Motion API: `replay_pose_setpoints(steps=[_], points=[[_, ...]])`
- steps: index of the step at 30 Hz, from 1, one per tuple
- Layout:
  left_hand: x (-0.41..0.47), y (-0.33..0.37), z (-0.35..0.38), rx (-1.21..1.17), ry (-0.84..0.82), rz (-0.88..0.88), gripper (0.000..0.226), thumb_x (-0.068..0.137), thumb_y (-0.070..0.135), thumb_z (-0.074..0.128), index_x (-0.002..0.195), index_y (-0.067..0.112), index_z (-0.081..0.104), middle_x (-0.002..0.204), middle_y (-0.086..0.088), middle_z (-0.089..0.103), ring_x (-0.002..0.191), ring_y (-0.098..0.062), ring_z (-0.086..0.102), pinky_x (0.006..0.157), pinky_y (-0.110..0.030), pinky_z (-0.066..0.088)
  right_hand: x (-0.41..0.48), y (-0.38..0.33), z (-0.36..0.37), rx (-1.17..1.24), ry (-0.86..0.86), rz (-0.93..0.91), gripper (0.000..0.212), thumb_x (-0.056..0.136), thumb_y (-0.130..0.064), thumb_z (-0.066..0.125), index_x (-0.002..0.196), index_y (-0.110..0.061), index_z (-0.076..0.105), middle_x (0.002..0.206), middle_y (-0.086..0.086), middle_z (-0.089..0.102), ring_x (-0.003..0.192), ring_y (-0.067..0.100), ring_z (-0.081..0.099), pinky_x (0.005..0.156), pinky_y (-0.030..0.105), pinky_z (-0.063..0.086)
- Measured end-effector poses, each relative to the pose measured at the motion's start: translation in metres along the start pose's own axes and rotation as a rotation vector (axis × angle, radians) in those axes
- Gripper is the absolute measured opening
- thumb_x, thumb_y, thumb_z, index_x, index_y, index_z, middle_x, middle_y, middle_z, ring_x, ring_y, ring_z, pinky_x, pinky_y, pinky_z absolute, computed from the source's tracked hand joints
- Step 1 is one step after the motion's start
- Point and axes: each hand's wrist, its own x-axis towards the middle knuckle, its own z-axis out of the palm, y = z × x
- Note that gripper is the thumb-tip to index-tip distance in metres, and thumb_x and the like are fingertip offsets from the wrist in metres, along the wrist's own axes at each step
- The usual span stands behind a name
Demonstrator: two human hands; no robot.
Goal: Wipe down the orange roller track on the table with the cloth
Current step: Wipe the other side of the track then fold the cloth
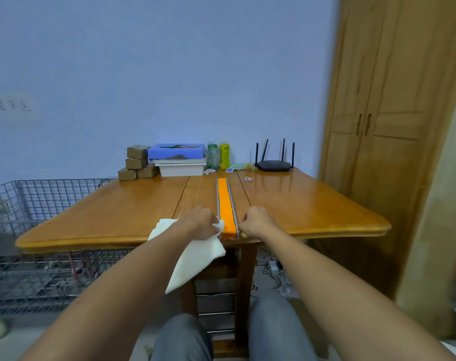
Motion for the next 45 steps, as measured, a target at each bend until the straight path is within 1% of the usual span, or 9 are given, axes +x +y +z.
replay_pose_setpoints(steps=[9,12,15,17,23,31,36,39,45], points=[[-0.008,0.007,-0.024,-0.124,0.089,-0.013,0.050,0.100,0.041,0.060,0.142,0.014,0.062,0.142,-0.008,0.062,0.116,-0.025,0.060,0.090,-0.033,0.048,-0.009,-0.005,-0.020,0.071,0.019,-0.027,0.024,0.090,-0.031,0.065,0.089,-0.008,0.074,0.089,0.009,0.070,0.081,0.025,0.067,0.078,0.040,0.059],[-0.007,0.008,-0.041,-0.264,0.227,-0.045,0.052,0.103,0.041,0.056,0.148,0.016,0.056,0.152,-0.014,0.051,0.128,-0.030,0.053,0.101,-0.036,0.043,-0.018,-0.013,-0.029,0.377,-0.164,-0.116,0.047,0.096,-0.054,0.057,0.091,-0.009,0.068,0.095,0.016,0.070,0.075,0.019,0.063,0.070,0.034,0.050],[0.003,0.005,-0.056,-0.440,0.346,-0.085,0.055,0.102,0.039,0.057,0.152,0.017,0.049,0.156,-0.015,0.046,0.140,-0.033,0.047,0.110,-0.039,0.040,-0.028,-0.022,-0.039,0.643,-0.393,-0.118,0.071,0.087,-0.081,0.045,0.127,-0.024,0.064,0.119,-0.001,0.069,0.101,0.016,0.068,0.078,0.033,0.053],[0.011,0.004,-0.062,-0.531,0.384,-0.143,0.056,0.102,0.042,0.057,0.153,0.022,0.047,0.153,-0.018,0.045,0.133,-0.037,0.052,0.105,-0.041,0.045,-0.027,-0.026,-0.040,0.720,-0.436,-0.135,0.075,0.082,-0.085,0.048,0.130,-0.029,0.061,0.122,-0.007,0.068,0.109,0.016,0.067,0.088,0.039,0.054],[0.035,0.011,-0.074,-0.794,0.481,-0.271,0.054,0.100,0.043,0.057,0.151,0.025,0.048,0.144,-0.016,0.044,0.127,-0.037,0.054,0.103,-0.042,0.046,-0.008,-0.041,-0.040,0.838,-0.330,-0.219,0.061,0.080,-0.050,0.082,0.130,-0.024,0.061,0.120,-0.007,0.072,0.108,0.013,0.069,0.099,0.043,0.054],[0.063,0.002,-0.076,-1.232,0.513,-0.269,0.061,0.098,0.056,0.058,0.145,0.021,0.045,0.130,0.002,0.048,0.112,-0.019,0.046,0.090,-0.037,0.038,0.027,-0.038,-0.044,0.968,-0.074,-0.087,0.006,0.092,-0.026,0.069,0.096,-0.025,0.065,0.099,-0.003,0.073,0.091,0.011,0.068,0.084,0.036,0.057],[0.077,-0.017,-0.075,-1.392,0.477,-0.317,0.059,0.089,0.057,0.070,0.127,0.013,0.061,0.121,-0.005,0.068,0.111,-0.027,0.063,0.099,-0.047,0.050,0.045,-0.032,-0.052,1.052,-0.010,-0.004,0.056,0.068,-0.047,0.072,0.115,-0.018,0.062,0.111,0.003,0.071,0.098,0.019,0.068,0.088,0.042,0.057],[0.081,-0.020,-0.072,-1.402,0.468,-0.276,0.039,0.094,0.049,0.068,0.115,0.016,0.066,0.111,-0.001,0.070,0.107,-0.025,0.064,0.095,-0.045,0.051,0.053,-0.027,-0.061,1.105,0.034,-0.009,0.013,0.090,-0.023,0.068,0.100,-0.023,0.060,0.103,0.003,0.069,0.091,0.017,0.066,0.075,0.034,0.054],[0.087,-0.018,-0.067,-1.324,0.518,-0.155,0.020,0.103,0.035,0.060,0.112,0.017,0.061,0.111,-0.001,0.068,0.107,-0.022,0.065,0.087,-0.039,0.055,0.071,-0.020,-0.065,1.142,0.091,0.016,0.032,0.087,-0.020,0.069,0.118,-0.016,0.063,0.108,0.006,0.072,0.096,0.022,0.069,0.073,0.034,0.054]])
